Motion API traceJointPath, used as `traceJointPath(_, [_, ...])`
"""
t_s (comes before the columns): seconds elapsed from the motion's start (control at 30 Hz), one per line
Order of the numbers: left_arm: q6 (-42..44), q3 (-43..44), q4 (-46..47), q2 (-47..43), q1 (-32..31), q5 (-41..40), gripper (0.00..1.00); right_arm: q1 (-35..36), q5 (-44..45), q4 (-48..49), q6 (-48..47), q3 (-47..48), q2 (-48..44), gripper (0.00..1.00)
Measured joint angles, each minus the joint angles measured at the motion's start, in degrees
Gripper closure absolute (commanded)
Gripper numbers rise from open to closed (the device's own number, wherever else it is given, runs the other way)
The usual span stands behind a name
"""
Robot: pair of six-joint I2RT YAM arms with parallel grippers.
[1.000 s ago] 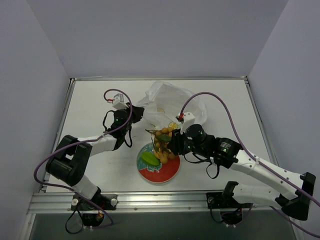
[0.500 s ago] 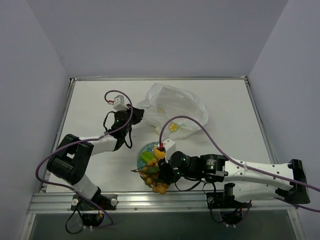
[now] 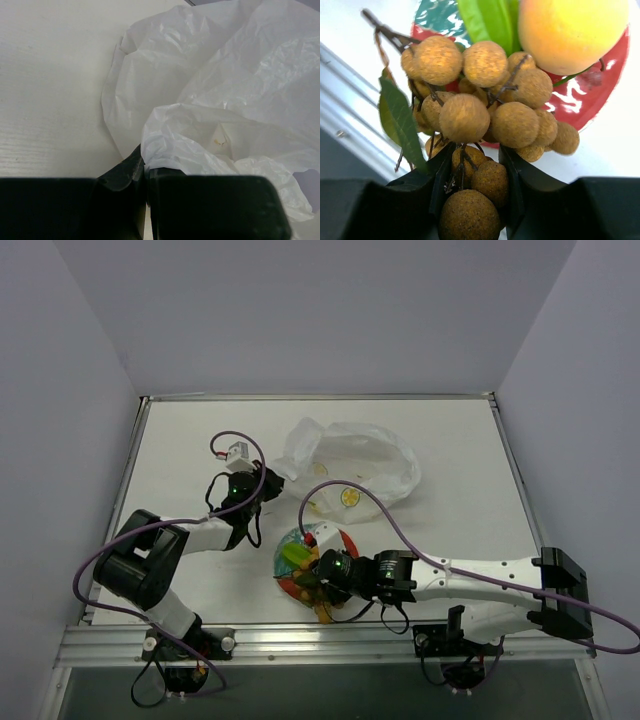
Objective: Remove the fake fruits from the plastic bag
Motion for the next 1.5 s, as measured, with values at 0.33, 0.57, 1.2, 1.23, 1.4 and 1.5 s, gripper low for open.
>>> traceJointPath(0.33, [0.07,-0.94,1.44,-0.02,-0.39,0.26,0.98,-0.42,6.58,2.56,-1.68,-4.39,0.94,0.83])
traceJointPath(0.57, [0.66,-1.05,1.79,-0.02,-0.66,0.26,0.98,-0.7,7.15,4.04,-2.84,-4.79,1.44,0.36])
traceJointPath(1.2, [1.33,-1.2,1.73,-0.74,-1.16,0.24,0.97,-0.7,6.36,1.7,-2.95,-0.68,-13.51,0.07])
traceJointPath(1.23, [1.33,-1.2,1.7,-0.83,-1.2,0.24,0.95,-0.7,6.8,1.68,-2.93,-0.11,-14.95,0.07])
traceJointPath(1.4, [1.88,-1.27,0.35,-2.71,-1.4,-0.15,0.46,-0.7,15.72,1.7,-2.12,2.29,-21.59,0.06])
traceJointPath(1.5, [2.4,-1.29,-1.07,-4.72,-1.42,-0.85,0.07,-0.7,22.16,2.03,-1.16,2.6,-25.05,0.02])
